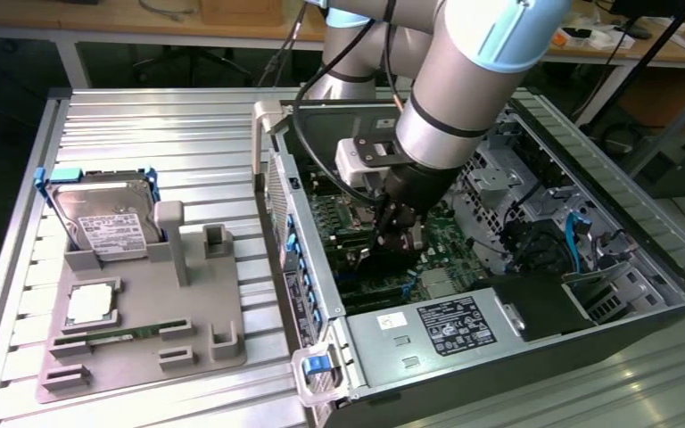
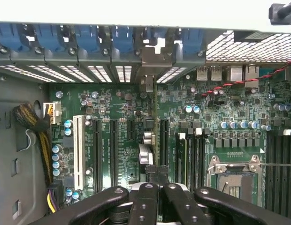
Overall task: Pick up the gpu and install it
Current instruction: 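Press down on the gpu until it lock into place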
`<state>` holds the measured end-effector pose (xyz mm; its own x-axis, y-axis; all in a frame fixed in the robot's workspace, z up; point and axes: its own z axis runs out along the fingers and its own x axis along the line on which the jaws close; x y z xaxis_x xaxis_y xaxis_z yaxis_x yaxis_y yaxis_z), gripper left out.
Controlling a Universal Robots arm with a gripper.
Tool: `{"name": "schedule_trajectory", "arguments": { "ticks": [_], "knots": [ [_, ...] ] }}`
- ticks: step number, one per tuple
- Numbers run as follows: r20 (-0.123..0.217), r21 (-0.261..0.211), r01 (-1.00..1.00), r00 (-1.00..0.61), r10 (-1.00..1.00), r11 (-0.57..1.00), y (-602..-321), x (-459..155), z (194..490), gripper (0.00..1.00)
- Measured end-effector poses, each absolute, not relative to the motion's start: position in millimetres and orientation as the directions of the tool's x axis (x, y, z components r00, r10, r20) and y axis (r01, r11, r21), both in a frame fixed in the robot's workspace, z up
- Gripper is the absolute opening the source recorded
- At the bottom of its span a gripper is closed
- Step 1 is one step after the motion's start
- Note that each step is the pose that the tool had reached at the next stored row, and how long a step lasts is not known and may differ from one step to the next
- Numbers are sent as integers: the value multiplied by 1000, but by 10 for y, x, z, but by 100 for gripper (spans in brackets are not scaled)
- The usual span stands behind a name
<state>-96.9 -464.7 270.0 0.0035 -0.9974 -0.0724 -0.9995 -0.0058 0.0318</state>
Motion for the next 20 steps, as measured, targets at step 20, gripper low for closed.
{"name": "schedule_trajectory", "arguments": {
  "ticks": [20],
  "knots": [
    [-73,33,-999,2,-997,-5,-4647,-1115,2895,11]
  ]
}}
